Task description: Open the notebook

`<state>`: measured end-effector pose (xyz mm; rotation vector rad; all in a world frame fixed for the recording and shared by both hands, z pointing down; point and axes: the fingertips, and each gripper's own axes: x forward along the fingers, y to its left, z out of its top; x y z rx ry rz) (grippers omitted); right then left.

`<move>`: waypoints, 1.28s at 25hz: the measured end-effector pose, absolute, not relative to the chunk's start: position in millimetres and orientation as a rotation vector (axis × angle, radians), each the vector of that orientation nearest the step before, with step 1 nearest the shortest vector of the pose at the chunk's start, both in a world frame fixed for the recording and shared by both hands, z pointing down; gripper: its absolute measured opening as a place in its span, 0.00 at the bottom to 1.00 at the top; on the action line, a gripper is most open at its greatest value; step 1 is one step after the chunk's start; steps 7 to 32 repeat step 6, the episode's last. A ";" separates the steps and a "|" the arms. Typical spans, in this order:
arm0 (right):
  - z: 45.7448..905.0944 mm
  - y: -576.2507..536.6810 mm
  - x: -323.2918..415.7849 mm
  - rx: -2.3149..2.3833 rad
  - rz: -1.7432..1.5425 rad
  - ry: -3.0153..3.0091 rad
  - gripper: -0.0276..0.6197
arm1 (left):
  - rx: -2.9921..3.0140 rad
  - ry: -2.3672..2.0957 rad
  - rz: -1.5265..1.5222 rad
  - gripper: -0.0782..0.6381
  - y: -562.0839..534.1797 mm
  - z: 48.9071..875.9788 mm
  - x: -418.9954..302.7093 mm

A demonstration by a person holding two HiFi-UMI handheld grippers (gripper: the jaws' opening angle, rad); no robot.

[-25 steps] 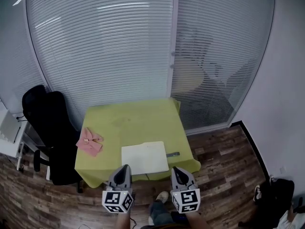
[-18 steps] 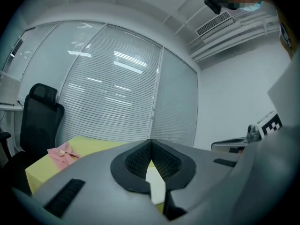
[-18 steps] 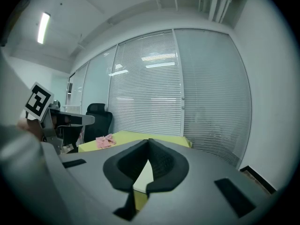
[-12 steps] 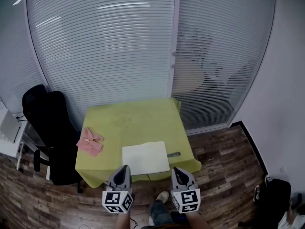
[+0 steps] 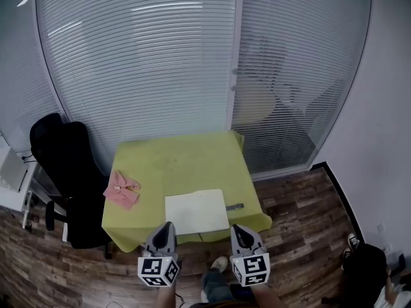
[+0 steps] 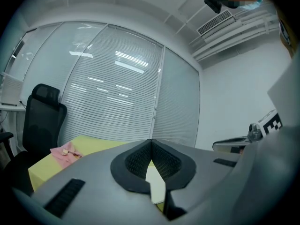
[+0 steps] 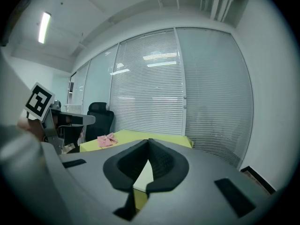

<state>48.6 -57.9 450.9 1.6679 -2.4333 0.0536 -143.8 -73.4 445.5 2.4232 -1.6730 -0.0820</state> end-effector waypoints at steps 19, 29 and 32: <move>451.7 -57.8 49.2 1.667 0.054 -2.431 0.06 | 2.422 -1.674 -0.082 0.14 -73.9 445.8 -143.8; 451.7 -57.8 49.2 1.667 0.054 -2.431 0.06 | 2.422 -1.674 -0.082 0.14 -73.9 445.8 -143.8; 451.7 -57.8 49.2 1.667 0.054 -2.431 0.06 | 2.422 -1.674 -0.082 0.14 -73.9 445.8 -143.8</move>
